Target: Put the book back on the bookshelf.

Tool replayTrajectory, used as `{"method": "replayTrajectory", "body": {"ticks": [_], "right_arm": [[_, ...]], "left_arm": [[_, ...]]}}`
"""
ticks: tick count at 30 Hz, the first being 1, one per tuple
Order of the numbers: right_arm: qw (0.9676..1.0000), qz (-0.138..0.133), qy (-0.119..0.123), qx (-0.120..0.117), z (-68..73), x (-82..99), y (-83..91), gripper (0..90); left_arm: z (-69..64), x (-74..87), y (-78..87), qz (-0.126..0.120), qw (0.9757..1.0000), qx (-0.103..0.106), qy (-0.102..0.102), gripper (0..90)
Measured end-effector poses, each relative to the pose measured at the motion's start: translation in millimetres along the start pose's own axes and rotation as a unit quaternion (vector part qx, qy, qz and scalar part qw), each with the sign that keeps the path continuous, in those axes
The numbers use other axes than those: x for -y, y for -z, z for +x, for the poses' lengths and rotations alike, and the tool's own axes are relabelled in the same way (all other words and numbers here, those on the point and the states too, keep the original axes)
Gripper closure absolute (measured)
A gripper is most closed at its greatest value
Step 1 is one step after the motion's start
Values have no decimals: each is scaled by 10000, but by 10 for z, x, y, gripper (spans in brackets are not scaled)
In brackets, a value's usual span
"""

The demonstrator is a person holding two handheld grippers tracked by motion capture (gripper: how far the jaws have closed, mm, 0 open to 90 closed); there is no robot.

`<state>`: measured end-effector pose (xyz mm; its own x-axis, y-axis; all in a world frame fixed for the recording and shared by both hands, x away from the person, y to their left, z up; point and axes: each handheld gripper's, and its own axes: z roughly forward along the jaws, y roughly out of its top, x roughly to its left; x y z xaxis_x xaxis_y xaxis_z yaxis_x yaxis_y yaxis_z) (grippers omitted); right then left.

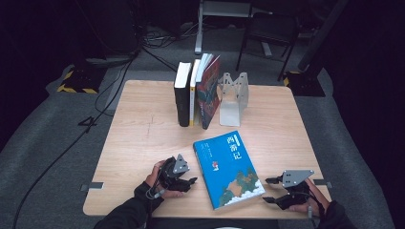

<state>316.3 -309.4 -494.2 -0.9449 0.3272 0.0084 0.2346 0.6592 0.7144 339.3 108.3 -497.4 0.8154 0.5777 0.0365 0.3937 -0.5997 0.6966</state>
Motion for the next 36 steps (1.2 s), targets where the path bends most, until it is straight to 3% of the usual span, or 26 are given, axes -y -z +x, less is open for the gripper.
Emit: {"method": "replayTrajectory", "body": {"ticks": [3, 9, 13, 14, 17, 20, 21, 24, 27, 29, 32, 36], "right_arm": [[9999, -111, -53, 100, 17, -28, -23, 343], [9999, -25, 30, 131, 77, -55, -107, 362], [10000, -64, 0, 70, 105, -86, -164, 379], [9999, -46, 20, 97, 119, -102, -180, 370], [9999, -42, -28, 107, 124, -105, -178, 374], [9999, -18, -62, 133, 136, -111, -178, 375], [9999, -16, -57, 155, 139, -111, -178, 377], [9999, -18, -95, 68, 164, -114, -171, 409], [10000, 6, 25, -37, 224, -134, -181, 448], [9999, 62, 110, -17, 291, -164, -198, 453], [9999, 72, 96, 4, 335, -181, -207, 447], [9999, 59, 128, -51, 363, -186, -200, 431]], "left_arm": [[34, -26, -64, 23, 10000, 8, -6, 297], [102, -61, -144, -77, 9998, 72, 166, 290], [145, -114, -197, -77, 9998, -25, 187, 290], [163, -119, -204, -60, 9998, -30, 212, 251], [253, -138, -224, -95, 9987, -233, 441, 309], [310, -148, -237, -88, 9990, -159, 403, 301], [343, -152, -244, -74, 9992, -34, 403, 301], [405, -200, -292, -84, 9988, -139, 451, 312], [448, -279, -363, -126, 9992, -226, 313, 367], [526, -350, -438, -112, 9990, -130, 408, 371], [580, -407, -493, -114, 9990, -168, 398, 370], [675, -452, -545, -65, 9985, -90, 531, 336]]}}
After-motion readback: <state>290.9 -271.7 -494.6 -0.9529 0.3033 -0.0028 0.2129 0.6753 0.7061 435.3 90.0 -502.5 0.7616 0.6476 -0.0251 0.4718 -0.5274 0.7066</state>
